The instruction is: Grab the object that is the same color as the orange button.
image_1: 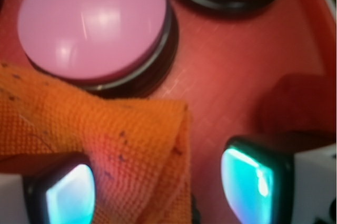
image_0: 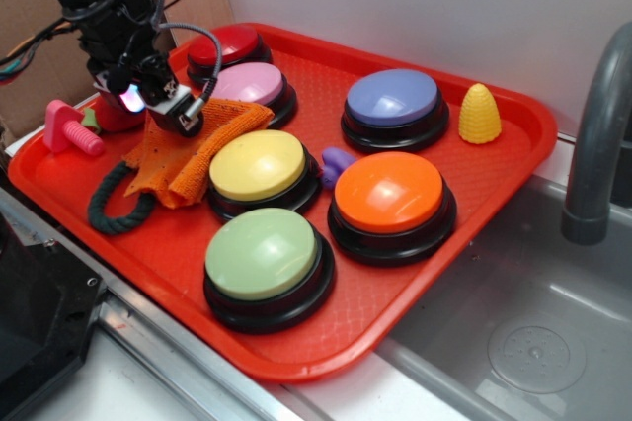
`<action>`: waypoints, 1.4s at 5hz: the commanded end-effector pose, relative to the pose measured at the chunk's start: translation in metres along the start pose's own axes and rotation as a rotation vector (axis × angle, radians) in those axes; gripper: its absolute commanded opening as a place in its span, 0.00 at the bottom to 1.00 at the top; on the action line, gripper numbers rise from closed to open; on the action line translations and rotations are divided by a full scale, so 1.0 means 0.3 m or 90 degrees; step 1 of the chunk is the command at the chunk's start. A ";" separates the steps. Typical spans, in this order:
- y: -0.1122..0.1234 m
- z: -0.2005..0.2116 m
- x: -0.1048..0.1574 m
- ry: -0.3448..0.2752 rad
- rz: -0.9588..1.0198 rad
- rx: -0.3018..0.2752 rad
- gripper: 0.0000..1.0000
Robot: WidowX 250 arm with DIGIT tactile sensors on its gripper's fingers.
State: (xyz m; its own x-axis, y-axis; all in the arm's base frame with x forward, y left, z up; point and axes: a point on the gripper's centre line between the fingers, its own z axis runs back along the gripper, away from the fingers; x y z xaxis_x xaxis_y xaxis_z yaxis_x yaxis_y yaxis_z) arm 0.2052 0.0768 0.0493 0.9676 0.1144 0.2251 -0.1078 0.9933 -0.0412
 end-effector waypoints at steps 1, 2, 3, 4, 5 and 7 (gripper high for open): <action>0.007 -0.044 0.027 -0.003 -0.014 -0.061 1.00; 0.000 -0.059 0.025 0.003 -0.010 -0.045 0.00; 0.001 -0.058 0.025 0.001 -0.007 -0.032 0.00; 0.001 -0.055 0.026 -0.001 -0.002 -0.014 0.00; -0.002 -0.049 0.029 -0.001 -0.004 0.004 0.00; 0.020 0.116 0.022 0.077 0.115 0.107 0.00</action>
State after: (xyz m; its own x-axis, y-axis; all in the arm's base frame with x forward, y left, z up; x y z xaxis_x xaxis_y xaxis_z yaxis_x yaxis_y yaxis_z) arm 0.1936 0.0813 0.0710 0.9503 0.3041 0.0661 -0.3089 0.9476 0.0813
